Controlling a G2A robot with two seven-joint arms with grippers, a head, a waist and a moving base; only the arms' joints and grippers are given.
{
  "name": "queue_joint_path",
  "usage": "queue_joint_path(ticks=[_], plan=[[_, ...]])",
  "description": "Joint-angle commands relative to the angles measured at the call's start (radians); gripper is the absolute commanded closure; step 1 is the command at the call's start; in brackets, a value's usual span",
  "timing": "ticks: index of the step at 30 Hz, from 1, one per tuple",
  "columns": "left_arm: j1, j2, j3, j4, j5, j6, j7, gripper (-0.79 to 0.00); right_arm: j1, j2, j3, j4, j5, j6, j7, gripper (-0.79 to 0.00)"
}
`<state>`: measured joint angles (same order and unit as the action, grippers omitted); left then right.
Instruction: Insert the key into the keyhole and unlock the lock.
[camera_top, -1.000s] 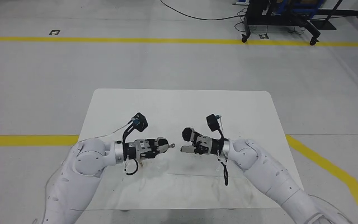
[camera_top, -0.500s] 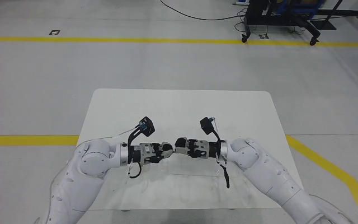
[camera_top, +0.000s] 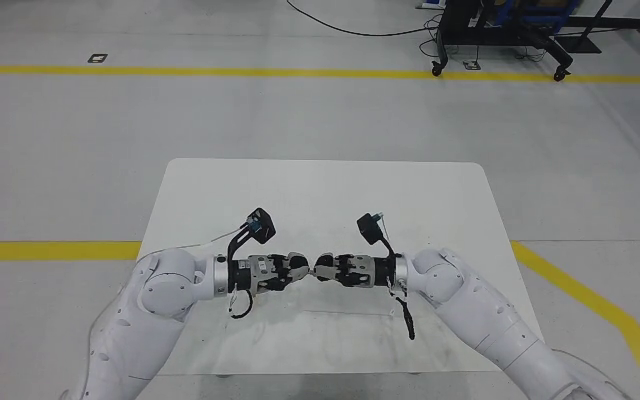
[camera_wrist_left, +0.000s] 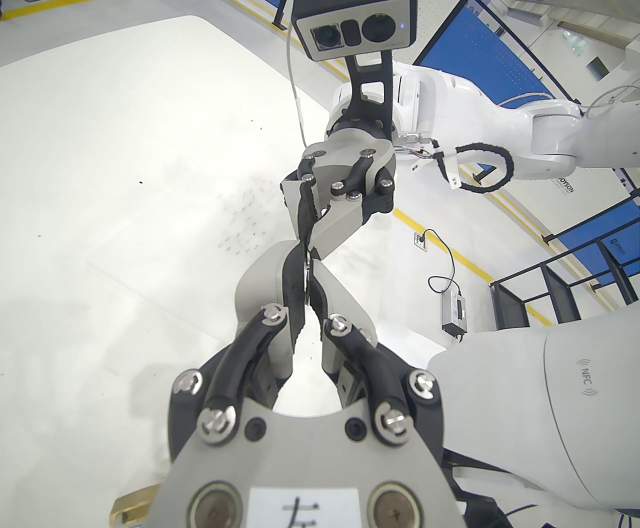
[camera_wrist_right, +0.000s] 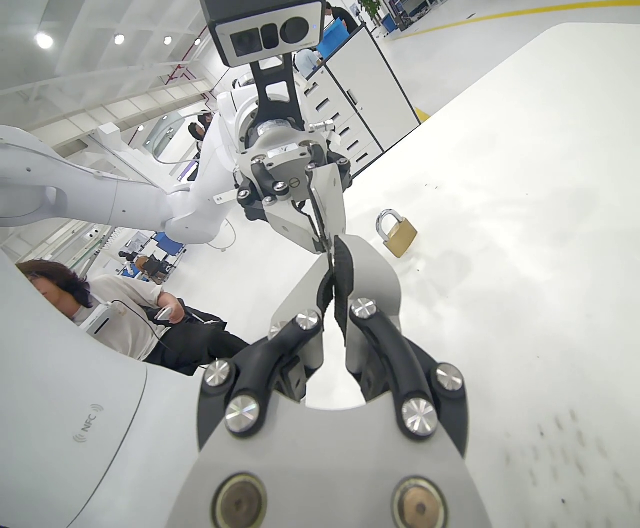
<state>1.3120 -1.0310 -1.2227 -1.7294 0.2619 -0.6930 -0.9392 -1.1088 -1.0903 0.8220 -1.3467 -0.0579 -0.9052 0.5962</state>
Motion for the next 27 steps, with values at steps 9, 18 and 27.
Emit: queue_joint_path(ticks=[9, 18, 27], plan=[[-0.002, 0.008, -0.003, 0.009, -0.028, 0.011, 0.033, -0.785, -0.001, 0.004, 0.011, 0.003, 0.034, -0.023, 0.016, 0.0], [0.005, 0.016, -0.048, 0.023, -0.043, 0.03, 0.103, -0.785, -0.053, 0.04, 0.167, 0.035, 0.033, -0.094, -0.073, 0.0], [0.005, 0.016, -0.048, 0.023, -0.043, 0.03, 0.103, -0.785, -0.105, 0.062, 0.262, 0.016, 0.026, -0.107, -0.123, 0.0]])
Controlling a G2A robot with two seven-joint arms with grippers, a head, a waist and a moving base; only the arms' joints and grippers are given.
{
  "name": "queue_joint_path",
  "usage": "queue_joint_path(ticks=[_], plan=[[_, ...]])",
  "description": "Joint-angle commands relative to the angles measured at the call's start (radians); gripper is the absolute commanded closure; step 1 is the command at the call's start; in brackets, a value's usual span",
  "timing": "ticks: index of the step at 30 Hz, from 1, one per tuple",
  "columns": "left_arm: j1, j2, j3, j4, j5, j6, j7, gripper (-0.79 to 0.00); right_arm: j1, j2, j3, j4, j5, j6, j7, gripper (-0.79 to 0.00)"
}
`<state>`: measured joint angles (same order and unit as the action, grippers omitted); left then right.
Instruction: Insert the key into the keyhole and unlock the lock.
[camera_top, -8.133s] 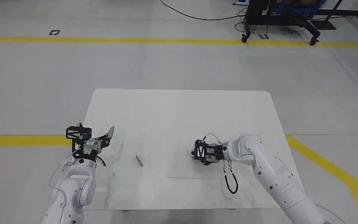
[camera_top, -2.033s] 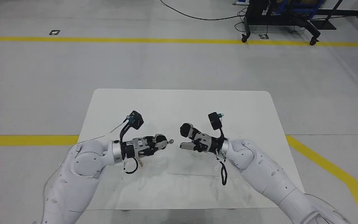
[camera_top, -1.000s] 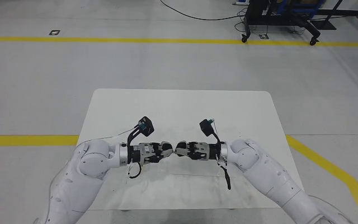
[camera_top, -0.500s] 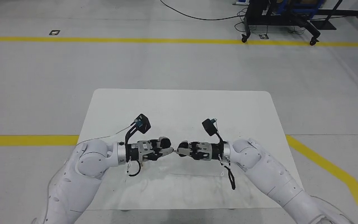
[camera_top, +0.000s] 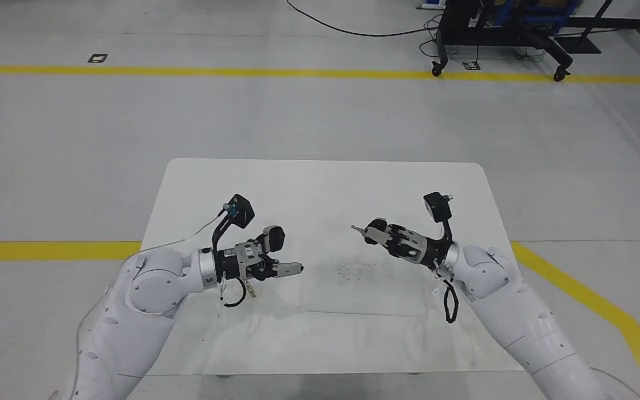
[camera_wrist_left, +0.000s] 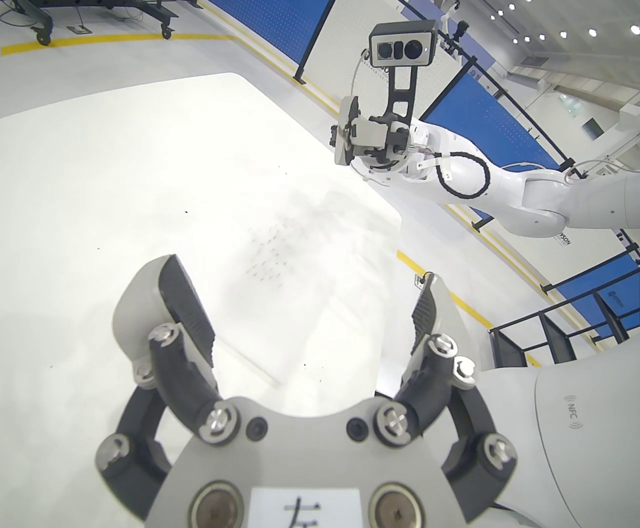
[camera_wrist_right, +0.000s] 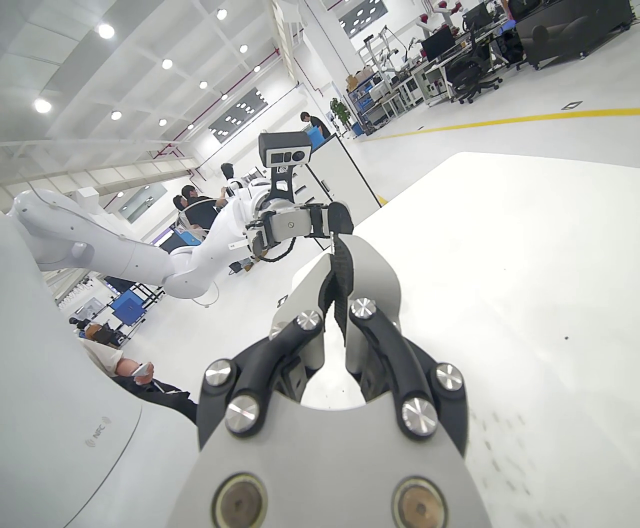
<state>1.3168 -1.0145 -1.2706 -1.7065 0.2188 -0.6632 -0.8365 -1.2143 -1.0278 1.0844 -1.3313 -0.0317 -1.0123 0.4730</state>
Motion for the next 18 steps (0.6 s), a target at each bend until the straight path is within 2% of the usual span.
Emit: queue_joint_path(ticks=[1, 4, 6, 7, 9, 11, 15, 18], plan=[[0.001, 0.0, 0.002, -0.001, 0.0, 0.002, 0.003, -0.785, 0.0, 0.0, 0.0, 0.0, 0.0, 0.0, 0.0, 0.0], [0.008, 0.002, -0.017, -0.024, 0.091, 0.057, 0.048, -0.785, 0.0, 0.0, 0.0, 0.0, 0.0, 0.0, 0.0, 0.0], [0.034, 0.01, -0.06, -0.054, 0.106, 0.056, 0.059, -0.773, 0.0, 0.0, 0.0, 0.0, 0.0, 0.0, 0.0, 0.0], [0.048, 0.016, -0.089, -0.08, 0.136, 0.054, 0.045, -0.742, 0.0, 0.0, 0.0, 0.0, 0.0, 0.0, 0.0, 0.0], [0.084, 0.032, -0.151, -0.164, 0.238, 0.038, -0.021, -0.785, 0.0, 0.0, 0.0, 0.0, 0.0, 0.0, 0.0, 0.0], [0.127, 0.047, -0.203, -0.263, 0.35, 0.012, -0.11, -0.785, 0.0, 0.0, 0.0, 0.0, 0.0, 0.0, 0.0, 0.0], [0.213, 0.07, -0.264, -0.405, 0.467, -0.086, -0.227, -0.785, 0.0, 0.0, 0.0, 0.0, 0.0, 0.0, 0.0, 0.0], [0.271, 0.09, -0.268, -0.46, 0.554, -0.081, -0.24, -0.785, 0.0, 0.0, 0.0, 0.0, 0.0, 0.0, 0.0, 0.0]])
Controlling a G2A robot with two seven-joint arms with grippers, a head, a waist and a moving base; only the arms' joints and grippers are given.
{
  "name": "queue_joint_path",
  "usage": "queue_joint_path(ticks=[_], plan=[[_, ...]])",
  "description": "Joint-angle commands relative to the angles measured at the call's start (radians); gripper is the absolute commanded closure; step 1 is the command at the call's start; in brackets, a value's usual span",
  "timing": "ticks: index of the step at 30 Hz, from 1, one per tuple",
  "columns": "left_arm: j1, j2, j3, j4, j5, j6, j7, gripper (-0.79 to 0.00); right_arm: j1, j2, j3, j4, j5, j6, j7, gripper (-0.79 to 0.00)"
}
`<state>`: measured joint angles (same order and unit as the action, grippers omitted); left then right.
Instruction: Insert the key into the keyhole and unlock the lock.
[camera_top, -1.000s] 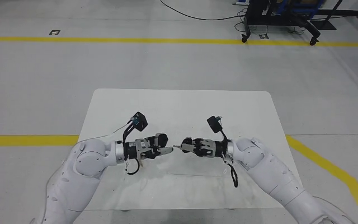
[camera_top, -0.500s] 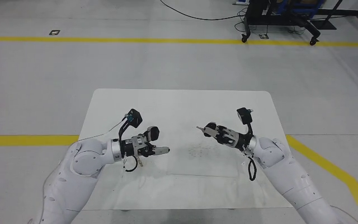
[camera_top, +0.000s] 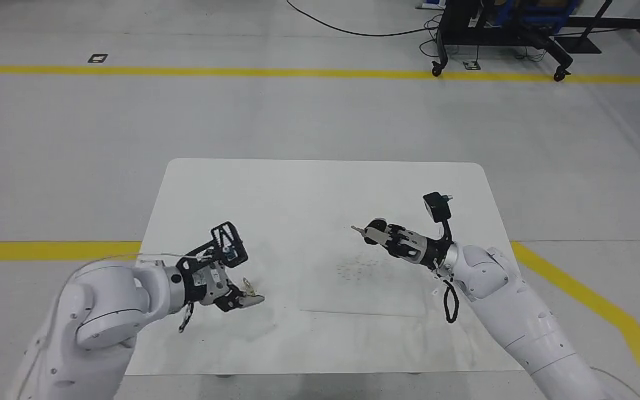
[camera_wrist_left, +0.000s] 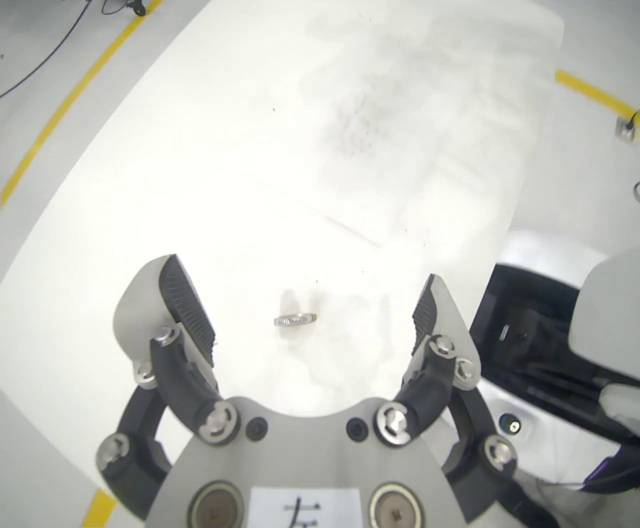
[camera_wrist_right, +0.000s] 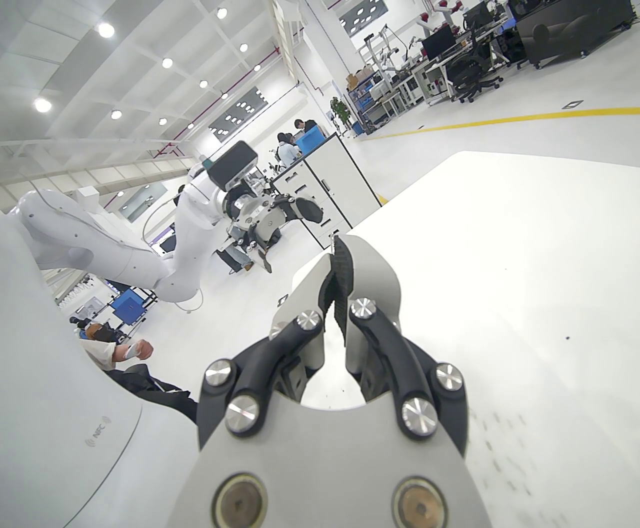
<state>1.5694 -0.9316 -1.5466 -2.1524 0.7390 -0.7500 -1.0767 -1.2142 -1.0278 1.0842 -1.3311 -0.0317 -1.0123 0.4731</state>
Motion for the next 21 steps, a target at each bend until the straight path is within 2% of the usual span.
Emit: queue_joint_path(ticks=[1, 4, 6, 21], plan=[[0.035, 0.018, 0.024, -0.029, 0.077, 0.003, 0.003, -0.785, 0.0, 0.0, 0.0, 0.0, 0.0, 0.0, 0.0, 0.0], [0.037, 0.039, 0.045, -0.035, 0.112, 0.001, 0.007, -0.785, 0.0, 0.0, 0.0, 0.0, 0.0, 0.0, 0.0, 0.0], [0.013, 0.037, 0.037, -0.026, 0.118, 0.07, 0.039, -0.785, 0.0, 0.0, 0.0, 0.0, 0.0, 0.0, 0.0, 0.0], [0.013, 0.037, 0.037, -0.026, 0.118, 0.07, 0.039, -0.785, 0.0, 0.0, 0.0, 0.0, 0.0, 0.0, 0.0, 0.0]])
